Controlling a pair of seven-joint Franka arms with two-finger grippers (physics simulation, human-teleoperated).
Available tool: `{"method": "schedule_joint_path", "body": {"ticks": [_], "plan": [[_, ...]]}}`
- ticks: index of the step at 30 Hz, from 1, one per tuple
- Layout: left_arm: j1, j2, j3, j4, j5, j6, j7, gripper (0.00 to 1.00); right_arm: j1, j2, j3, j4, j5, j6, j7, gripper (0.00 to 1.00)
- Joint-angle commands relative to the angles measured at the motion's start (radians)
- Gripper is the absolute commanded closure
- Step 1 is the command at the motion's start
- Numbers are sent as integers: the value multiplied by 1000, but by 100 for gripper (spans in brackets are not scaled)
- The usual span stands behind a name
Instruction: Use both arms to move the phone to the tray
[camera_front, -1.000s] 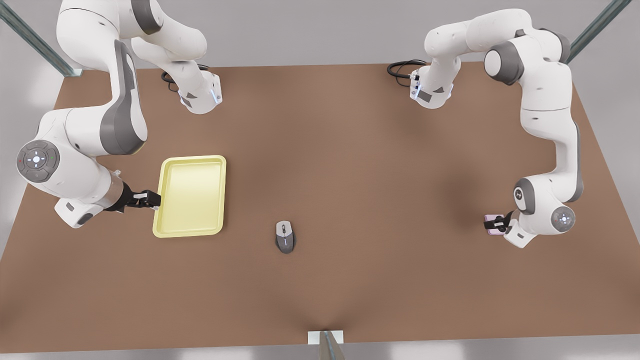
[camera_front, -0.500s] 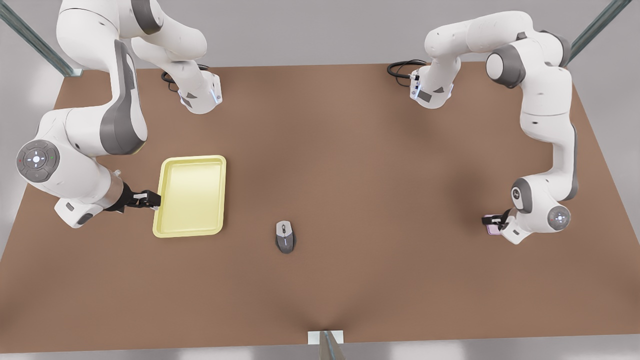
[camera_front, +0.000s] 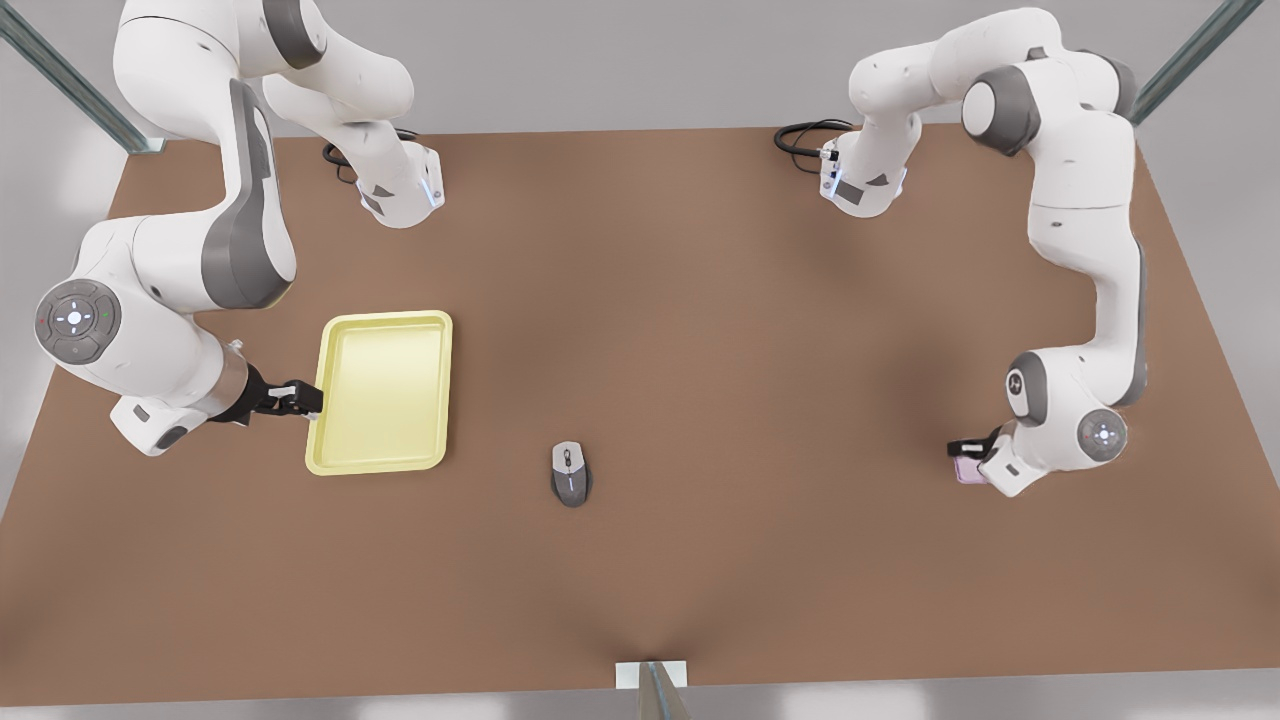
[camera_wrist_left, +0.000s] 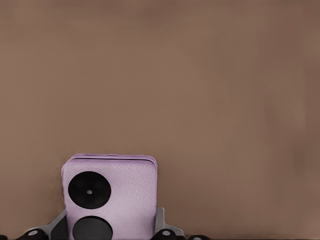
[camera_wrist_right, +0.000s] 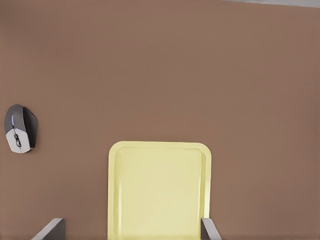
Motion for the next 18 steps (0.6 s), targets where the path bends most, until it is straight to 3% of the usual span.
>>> {"method": "schedule_joint_path", "body": {"ticks": [1, 4, 6, 10, 13, 18], "plan": [[-85, -34, -26, -1, -9, -47, -303, 28, -2, -1, 0, -1, 1, 1, 1, 0], [-339, -62, -28, 7, -11, -61, -666, 28, -2, 0, 0, -1, 2, 1, -1, 0], [-473, -25, -75, 131, -18, -133, -935, 28, -2, 0, 0, 1, 1, 1, 1, 0], [-712, 33, -74, 195, -49, -133, -1220, 28, -2, -1, 0, 1, 2, 1, 1, 0], [-754, 119, -74, 246, -47, -114, -1262, 28, -2, -1, 0, 1, 1, 1, -1, 0], [-751, 93, -74, 65, -29, 99, -1260, 28, -2, -1, -1, -1, 1, 1, -1, 0]]}}
